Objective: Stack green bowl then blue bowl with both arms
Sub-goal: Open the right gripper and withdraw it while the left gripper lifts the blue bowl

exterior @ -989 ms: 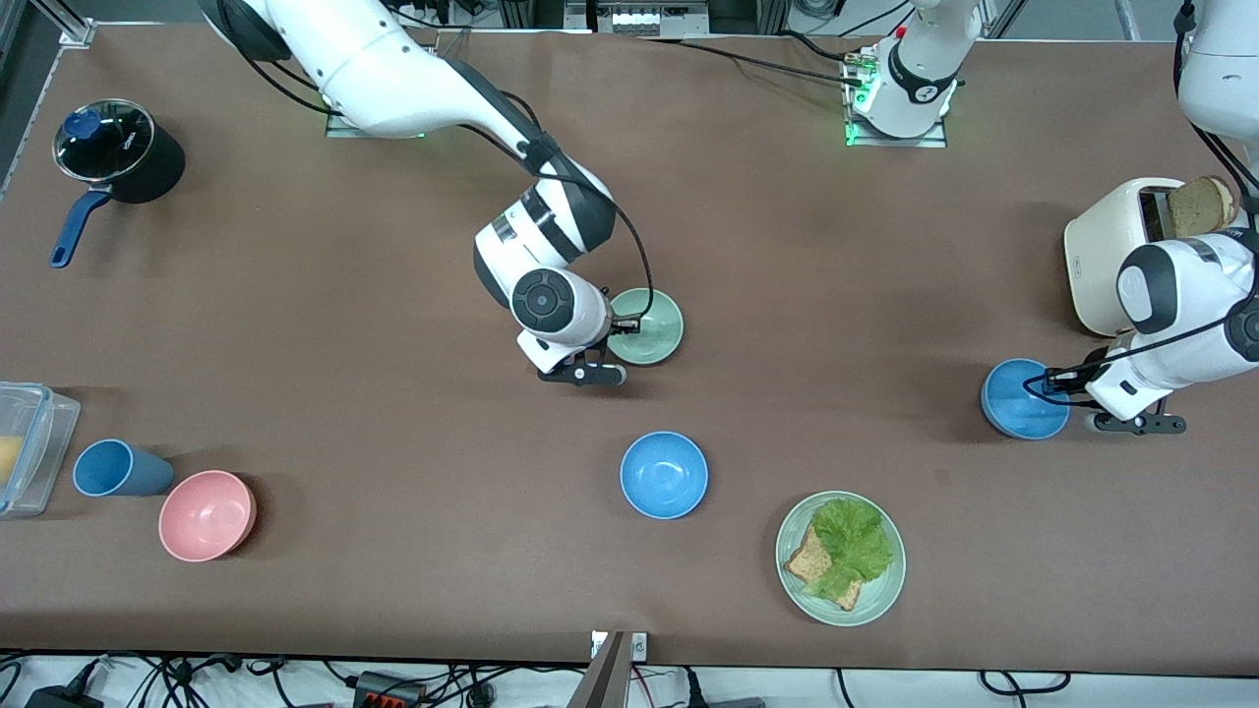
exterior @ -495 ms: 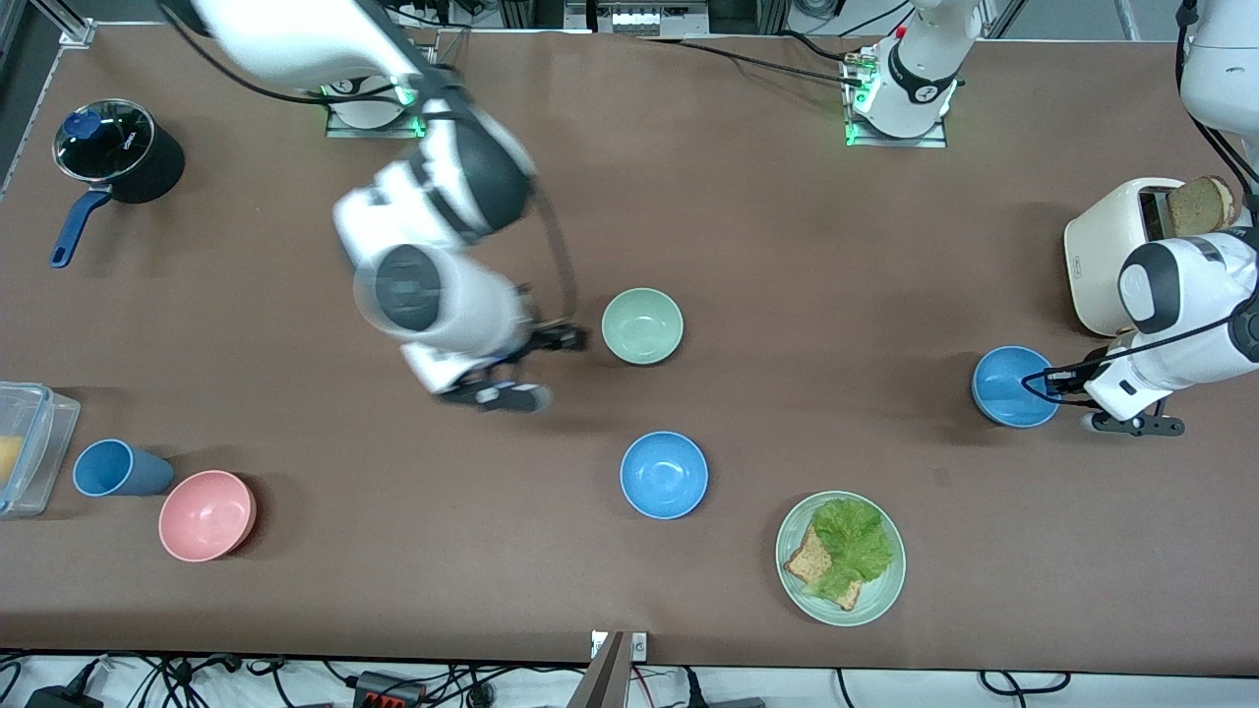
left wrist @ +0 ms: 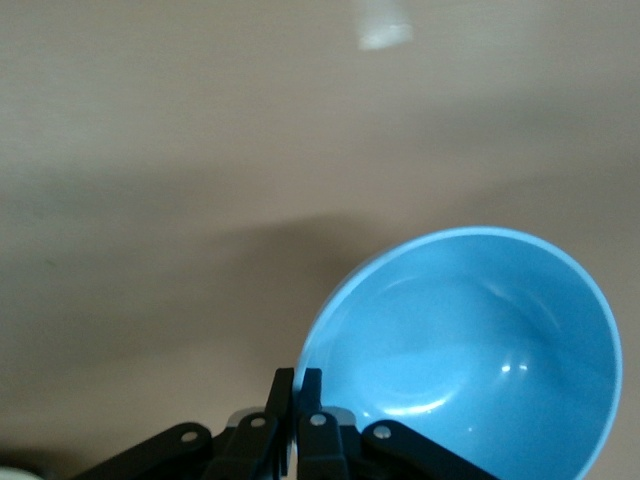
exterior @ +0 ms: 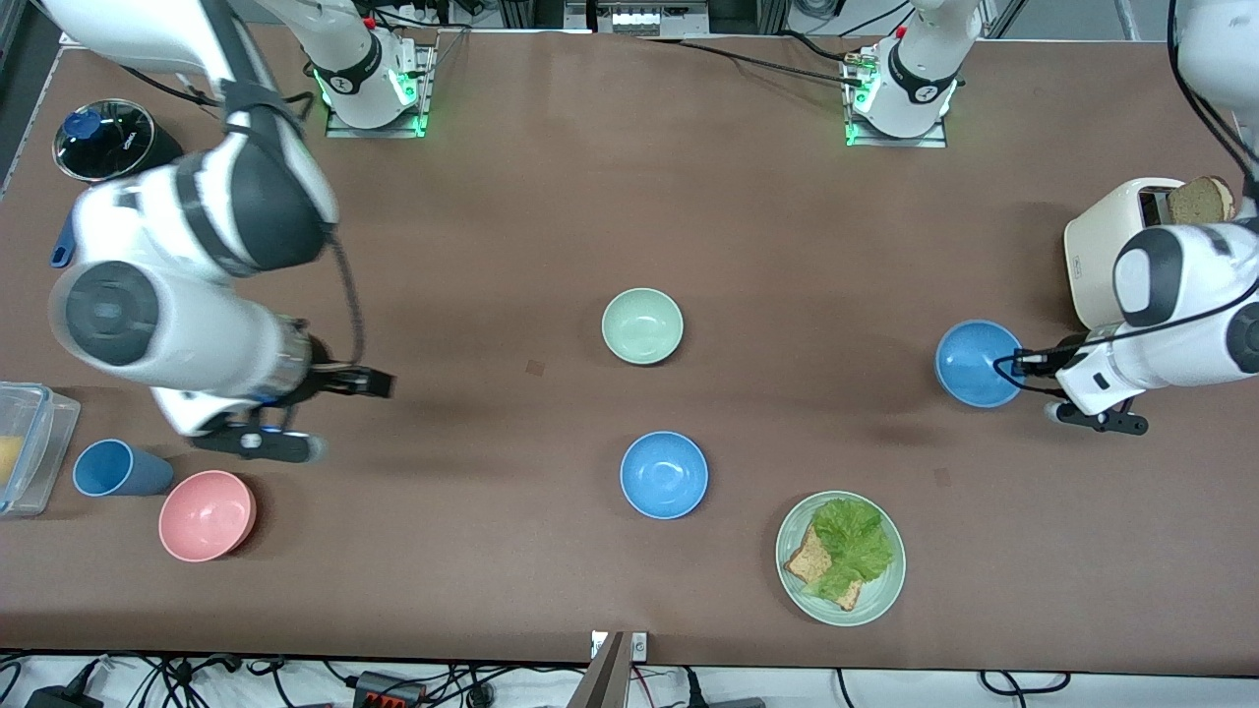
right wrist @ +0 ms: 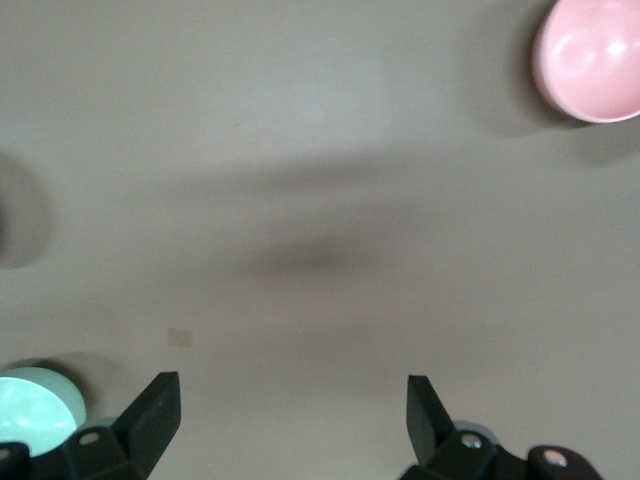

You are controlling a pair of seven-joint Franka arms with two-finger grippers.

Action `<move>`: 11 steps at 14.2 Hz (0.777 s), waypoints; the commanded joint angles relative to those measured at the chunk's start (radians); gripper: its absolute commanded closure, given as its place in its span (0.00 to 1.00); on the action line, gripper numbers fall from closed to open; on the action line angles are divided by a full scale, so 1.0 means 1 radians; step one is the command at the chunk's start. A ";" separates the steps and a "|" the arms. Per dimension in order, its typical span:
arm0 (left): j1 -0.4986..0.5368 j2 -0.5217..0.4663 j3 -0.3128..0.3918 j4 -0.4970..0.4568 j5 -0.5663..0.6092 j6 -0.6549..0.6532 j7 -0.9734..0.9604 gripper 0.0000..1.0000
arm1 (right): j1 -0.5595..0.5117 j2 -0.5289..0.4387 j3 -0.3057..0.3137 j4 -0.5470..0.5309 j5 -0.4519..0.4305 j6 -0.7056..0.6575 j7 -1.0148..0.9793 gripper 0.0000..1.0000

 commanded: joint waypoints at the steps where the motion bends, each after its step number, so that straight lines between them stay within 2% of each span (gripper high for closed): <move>1: 0.007 -0.029 -0.093 0.124 -0.064 -0.226 0.004 0.99 | -0.072 -0.042 0.016 -0.009 -0.008 -0.019 -0.047 0.00; 3: 0.010 -0.029 -0.222 0.165 -0.076 -0.303 -0.080 0.99 | -0.105 -0.086 0.006 -0.024 -0.008 -0.010 -0.119 0.00; 5: 0.008 -0.023 -0.305 0.158 -0.172 -0.273 -0.175 0.99 | -0.160 -0.137 -0.007 -0.082 0.000 -0.001 -0.229 0.00; 6: -0.001 -0.020 -0.331 0.147 -0.211 -0.220 -0.212 0.99 | -0.163 -0.155 -0.039 -0.087 0.000 -0.002 -0.288 0.00; 7: -0.040 -0.014 -0.357 0.129 -0.219 -0.162 -0.252 0.99 | -0.146 -0.167 -0.106 -0.087 0.004 -0.005 -0.328 0.00; 8: -0.108 -0.002 -0.367 0.121 -0.220 -0.088 -0.327 0.99 | -0.122 -0.184 -0.170 -0.089 0.035 -0.013 -0.369 0.00; 9: -0.193 0.015 -0.365 0.104 -0.220 -0.013 -0.425 1.00 | -0.119 -0.203 -0.209 -0.096 0.084 -0.015 -0.400 0.00; 11: -0.316 0.062 -0.358 0.077 -0.197 0.128 -0.580 0.99 | -0.123 -0.255 -0.232 -0.153 0.109 -0.010 -0.419 0.00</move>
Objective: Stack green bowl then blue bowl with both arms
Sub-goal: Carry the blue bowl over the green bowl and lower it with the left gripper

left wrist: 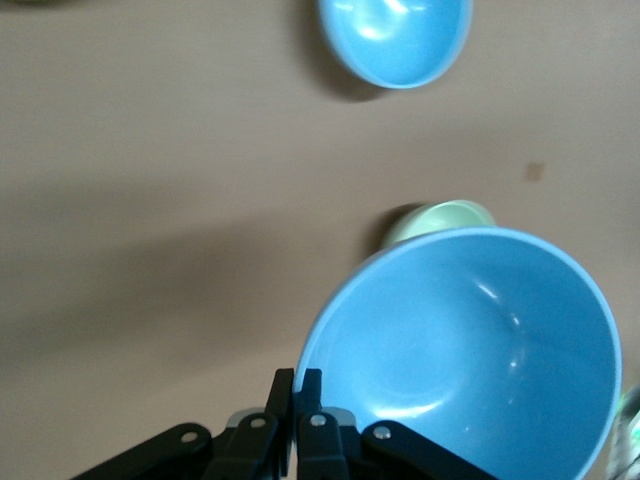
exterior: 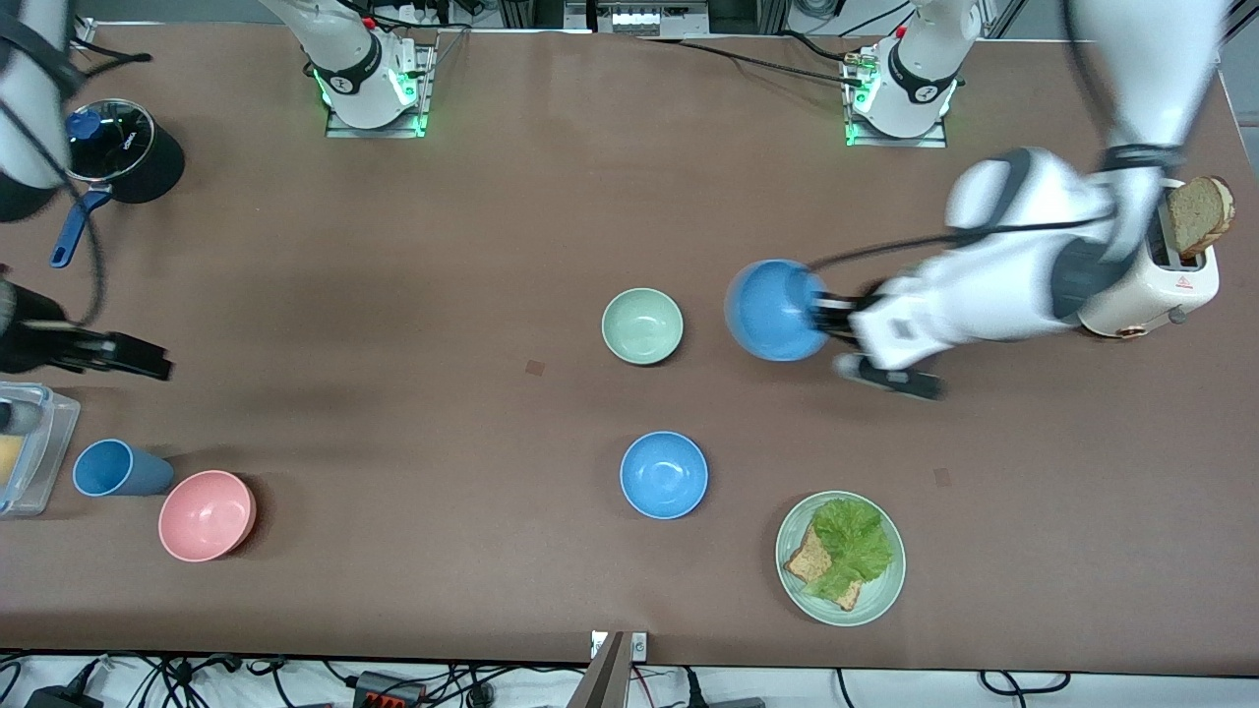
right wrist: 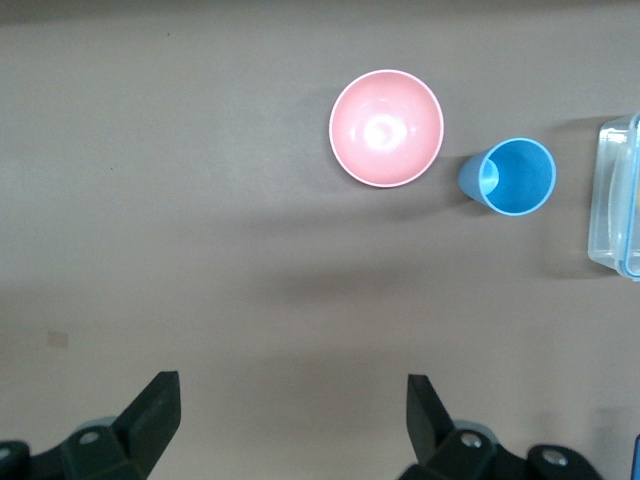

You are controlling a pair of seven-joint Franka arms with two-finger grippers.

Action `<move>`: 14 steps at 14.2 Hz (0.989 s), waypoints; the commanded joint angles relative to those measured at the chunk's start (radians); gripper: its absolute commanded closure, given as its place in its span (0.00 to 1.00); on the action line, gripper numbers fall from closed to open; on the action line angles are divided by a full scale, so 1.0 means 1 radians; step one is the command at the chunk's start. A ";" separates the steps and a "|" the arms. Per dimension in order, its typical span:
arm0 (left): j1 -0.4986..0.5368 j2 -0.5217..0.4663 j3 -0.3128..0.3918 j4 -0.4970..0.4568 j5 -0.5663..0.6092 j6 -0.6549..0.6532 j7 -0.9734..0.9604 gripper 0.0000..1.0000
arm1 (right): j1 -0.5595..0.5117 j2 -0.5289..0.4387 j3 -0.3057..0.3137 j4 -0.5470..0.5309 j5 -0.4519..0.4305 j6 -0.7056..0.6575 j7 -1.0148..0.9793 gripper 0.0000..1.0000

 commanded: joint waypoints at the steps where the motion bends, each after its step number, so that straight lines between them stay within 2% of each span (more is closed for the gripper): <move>1: -0.129 0.077 0.007 -0.024 0.044 0.157 -0.135 1.00 | 0.007 -0.103 -0.031 -0.119 0.028 0.002 -0.037 0.00; 4: -0.211 0.128 0.013 -0.024 0.127 0.234 -0.210 1.00 | 0.004 -0.175 -0.036 -0.200 0.016 0.012 -0.094 0.00; 6: -0.271 0.154 0.050 -0.016 0.256 0.235 -0.225 1.00 | 0.004 -0.215 -0.037 -0.255 -0.001 0.014 -0.088 0.00; 8: -0.274 0.190 0.047 -0.006 0.336 0.246 -0.211 1.00 | 0.003 -0.265 -0.037 -0.335 -0.002 0.064 -0.092 0.00; 11: -0.297 0.221 0.050 -0.004 0.364 0.304 -0.211 1.00 | 0.007 -0.377 -0.036 -0.517 -0.003 0.170 -0.092 0.00; 14: -0.304 0.244 0.050 -0.004 0.411 0.321 -0.211 1.00 | 0.003 -0.388 -0.036 -0.539 0.002 0.155 -0.091 0.00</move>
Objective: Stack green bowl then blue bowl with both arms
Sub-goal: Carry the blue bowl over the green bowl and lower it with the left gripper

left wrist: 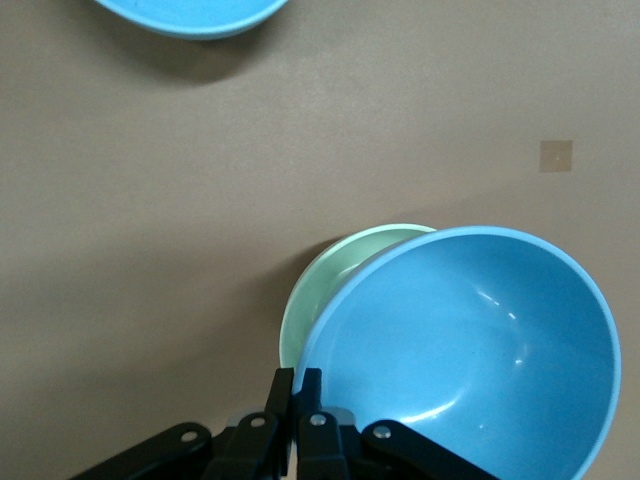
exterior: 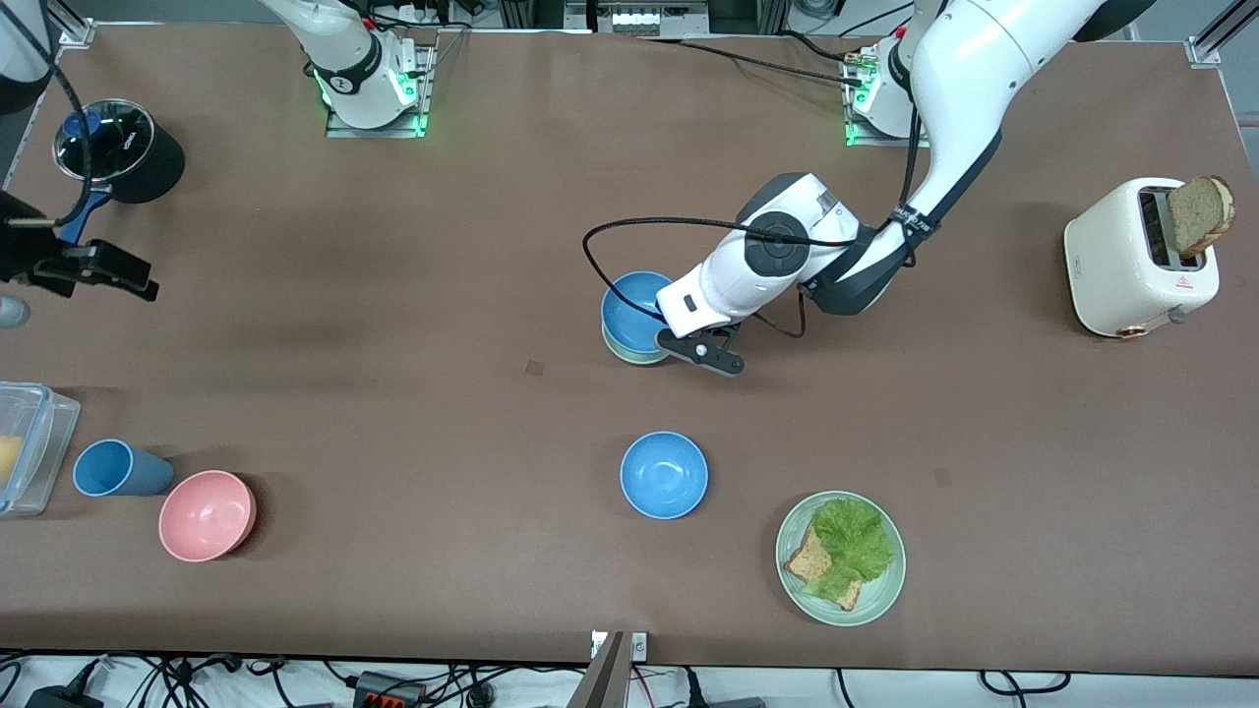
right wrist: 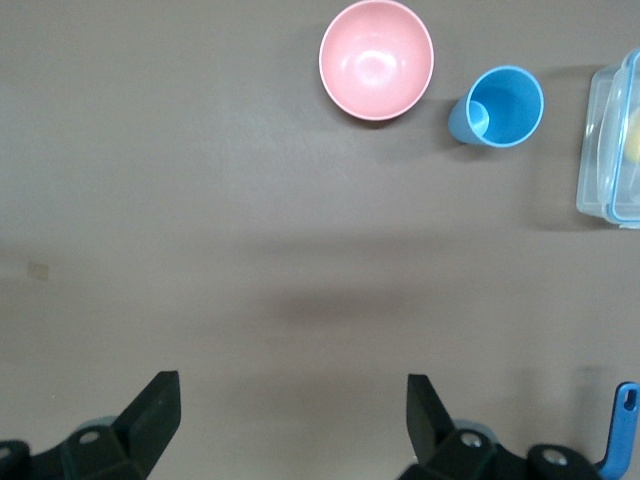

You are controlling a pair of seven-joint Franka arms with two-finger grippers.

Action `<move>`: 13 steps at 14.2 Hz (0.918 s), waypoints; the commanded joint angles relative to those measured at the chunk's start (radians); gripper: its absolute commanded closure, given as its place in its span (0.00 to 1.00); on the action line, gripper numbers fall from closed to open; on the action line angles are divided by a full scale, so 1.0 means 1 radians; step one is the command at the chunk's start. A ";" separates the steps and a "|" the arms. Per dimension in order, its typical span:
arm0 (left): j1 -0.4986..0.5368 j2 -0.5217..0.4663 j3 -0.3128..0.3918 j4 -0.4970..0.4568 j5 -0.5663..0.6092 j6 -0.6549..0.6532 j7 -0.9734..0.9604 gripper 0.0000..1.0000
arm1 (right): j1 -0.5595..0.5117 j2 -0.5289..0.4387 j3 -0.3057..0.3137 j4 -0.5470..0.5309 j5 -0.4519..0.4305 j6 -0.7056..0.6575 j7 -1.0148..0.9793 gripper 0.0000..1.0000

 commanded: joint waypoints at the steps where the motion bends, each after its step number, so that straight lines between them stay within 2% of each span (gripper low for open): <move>1: -0.028 0.031 0.010 0.032 0.070 0.012 -0.004 1.00 | 0.003 -0.051 -0.005 -0.062 -0.002 0.004 -0.018 0.00; 8: -0.031 0.035 0.011 0.031 0.089 0.014 -0.003 1.00 | 0.003 -0.055 -0.005 -0.062 -0.005 -0.001 -0.012 0.00; 12: -0.031 0.048 0.011 0.031 0.146 0.015 -0.003 0.99 | 0.004 -0.057 -0.005 -0.062 -0.005 0.002 -0.012 0.00; 13: -0.031 0.048 0.011 0.031 0.144 0.015 -0.007 0.89 | 0.004 -0.057 -0.005 -0.062 -0.005 0.003 -0.012 0.00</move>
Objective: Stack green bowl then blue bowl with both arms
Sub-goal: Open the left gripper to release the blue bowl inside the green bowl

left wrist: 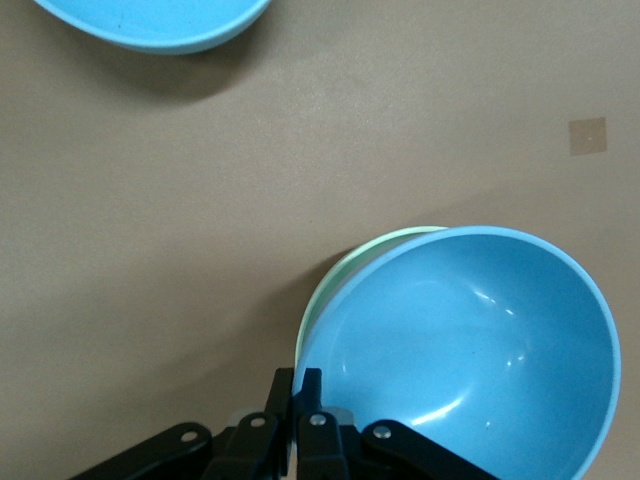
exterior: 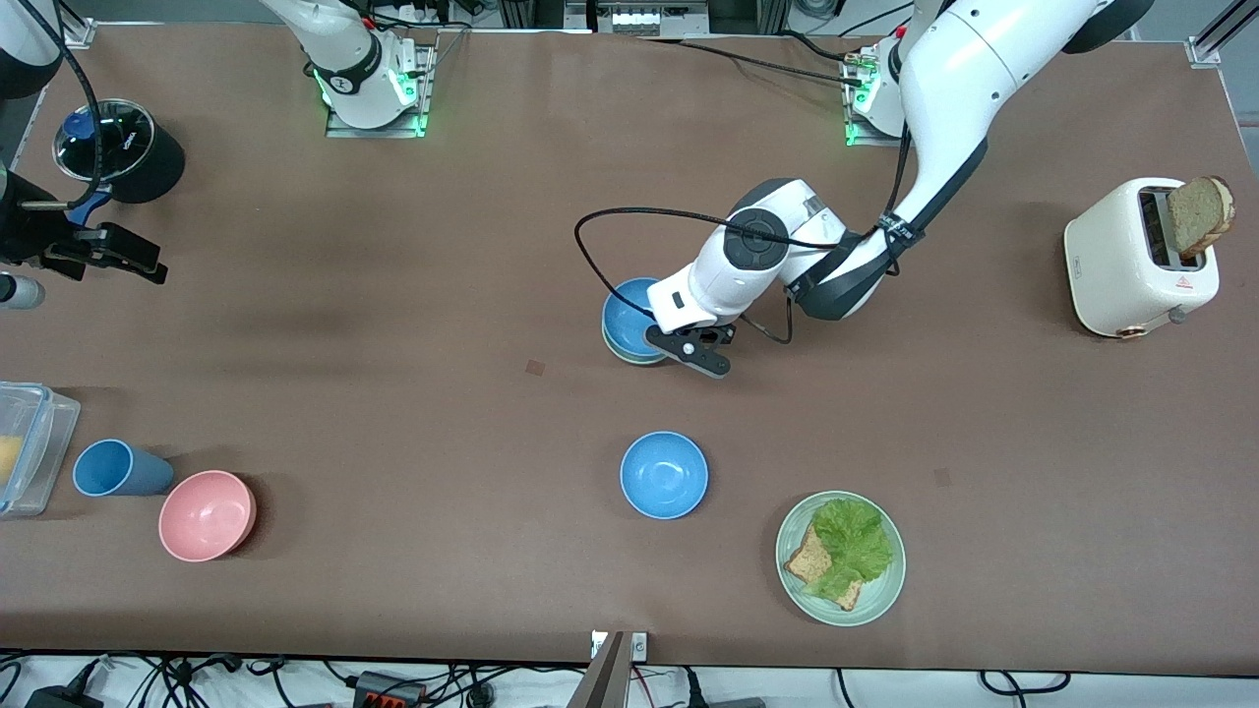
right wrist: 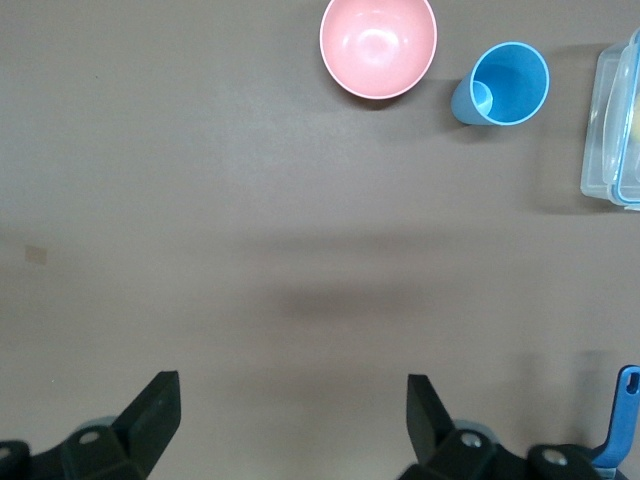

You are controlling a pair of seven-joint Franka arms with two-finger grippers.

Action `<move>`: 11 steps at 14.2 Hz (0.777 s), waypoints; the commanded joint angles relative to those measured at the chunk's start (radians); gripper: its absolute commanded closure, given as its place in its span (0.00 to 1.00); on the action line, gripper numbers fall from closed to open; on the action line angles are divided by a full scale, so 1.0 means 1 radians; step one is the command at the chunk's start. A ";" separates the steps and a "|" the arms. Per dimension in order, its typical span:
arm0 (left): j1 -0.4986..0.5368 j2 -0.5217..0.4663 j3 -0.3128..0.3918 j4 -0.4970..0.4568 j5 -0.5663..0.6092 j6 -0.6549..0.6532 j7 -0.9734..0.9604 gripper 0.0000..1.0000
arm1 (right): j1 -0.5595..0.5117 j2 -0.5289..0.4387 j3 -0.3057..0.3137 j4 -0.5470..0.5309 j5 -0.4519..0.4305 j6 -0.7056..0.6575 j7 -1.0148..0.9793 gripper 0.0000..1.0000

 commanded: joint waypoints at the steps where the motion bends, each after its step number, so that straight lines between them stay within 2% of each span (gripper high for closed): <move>1: -0.014 0.017 0.006 0.028 0.021 0.000 -0.017 0.77 | 0.004 -0.028 -0.005 -0.027 -0.007 0.015 -0.012 0.00; 2: -0.010 0.016 0.006 0.031 0.016 -0.006 -0.019 0.69 | 0.004 -0.028 -0.005 -0.027 -0.007 0.017 -0.014 0.00; 3: 0.000 0.011 0.003 0.040 0.011 -0.017 -0.019 0.65 | 0.004 -0.029 -0.005 -0.027 -0.007 0.017 -0.012 0.00; 6: 0.023 -0.039 -0.018 0.080 -0.002 -0.152 -0.049 0.62 | 0.004 -0.029 -0.005 -0.027 -0.007 0.018 -0.014 0.00; 8: 0.091 -0.055 -0.067 0.164 -0.086 -0.273 -0.040 0.59 | 0.004 -0.029 -0.005 -0.027 -0.007 0.018 -0.014 0.00; 10: 0.191 -0.056 -0.144 0.207 -0.091 -0.351 -0.035 0.51 | 0.004 -0.029 -0.005 -0.027 -0.007 0.020 -0.014 0.00; 11: 0.245 -0.056 -0.182 0.211 -0.091 -0.361 -0.035 0.43 | 0.004 -0.029 -0.005 -0.027 -0.007 0.018 -0.014 0.00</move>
